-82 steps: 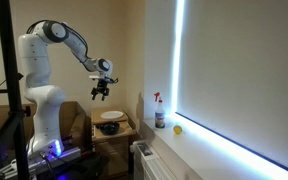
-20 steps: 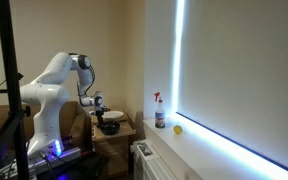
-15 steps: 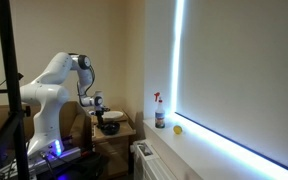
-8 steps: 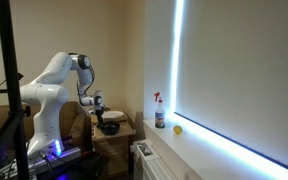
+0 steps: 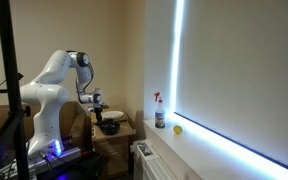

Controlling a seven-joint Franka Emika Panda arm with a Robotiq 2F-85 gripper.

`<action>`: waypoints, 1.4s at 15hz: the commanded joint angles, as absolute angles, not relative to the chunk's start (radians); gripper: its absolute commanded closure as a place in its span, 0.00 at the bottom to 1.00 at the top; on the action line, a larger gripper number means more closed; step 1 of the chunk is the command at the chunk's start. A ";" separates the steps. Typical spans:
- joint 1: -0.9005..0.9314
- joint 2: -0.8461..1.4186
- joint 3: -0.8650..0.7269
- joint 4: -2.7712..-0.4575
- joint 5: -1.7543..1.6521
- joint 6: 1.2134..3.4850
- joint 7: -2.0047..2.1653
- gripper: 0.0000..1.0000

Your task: Take the board eraser out of the drawer and put it on the plate

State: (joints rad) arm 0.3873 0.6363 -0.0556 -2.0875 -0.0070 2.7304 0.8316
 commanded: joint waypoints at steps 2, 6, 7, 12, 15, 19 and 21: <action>0.366 0.426 -0.013 -2.201 0.004 2.567 0.778 0.71; 0.355 0.415 0.014 -2.152 -0.001 2.548 0.796 0.46; 0.343 0.383 0.031 -2.153 0.014 2.537 0.780 0.46; 0.327 0.397 0.034 -2.104 0.002 2.527 0.767 0.71; 0.313 0.458 0.019 -1.998 0.010 2.553 0.776 0.71; 0.288 0.567 0.041 -1.851 0.062 2.517 0.751 0.71; 0.304 0.530 0.021 -1.901 0.049 2.544 0.763 0.46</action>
